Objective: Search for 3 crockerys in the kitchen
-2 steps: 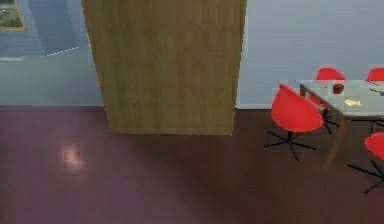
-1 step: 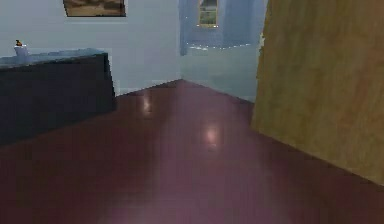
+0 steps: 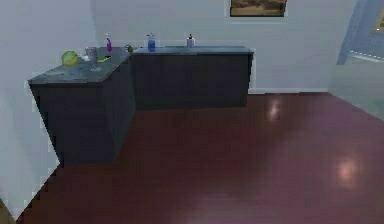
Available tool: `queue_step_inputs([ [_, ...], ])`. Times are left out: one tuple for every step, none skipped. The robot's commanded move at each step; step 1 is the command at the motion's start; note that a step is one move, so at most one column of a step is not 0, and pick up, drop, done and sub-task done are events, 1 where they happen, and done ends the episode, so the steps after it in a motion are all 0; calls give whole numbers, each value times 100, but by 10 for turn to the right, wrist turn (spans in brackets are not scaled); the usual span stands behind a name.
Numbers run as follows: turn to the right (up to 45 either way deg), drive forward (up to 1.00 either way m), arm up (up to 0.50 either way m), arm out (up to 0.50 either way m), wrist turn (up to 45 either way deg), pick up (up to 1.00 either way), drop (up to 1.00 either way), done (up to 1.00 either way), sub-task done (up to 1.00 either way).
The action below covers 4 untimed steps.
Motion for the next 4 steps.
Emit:
queue_step_inputs([
  [0,85,0,0,0,0,0,0,0],
  [-390,0,0,0,0,0,0,0,0],
  [-30,0,0,0,0,0,0,0,0],
  [0,65,0,0,0,0,0,0,0],
])
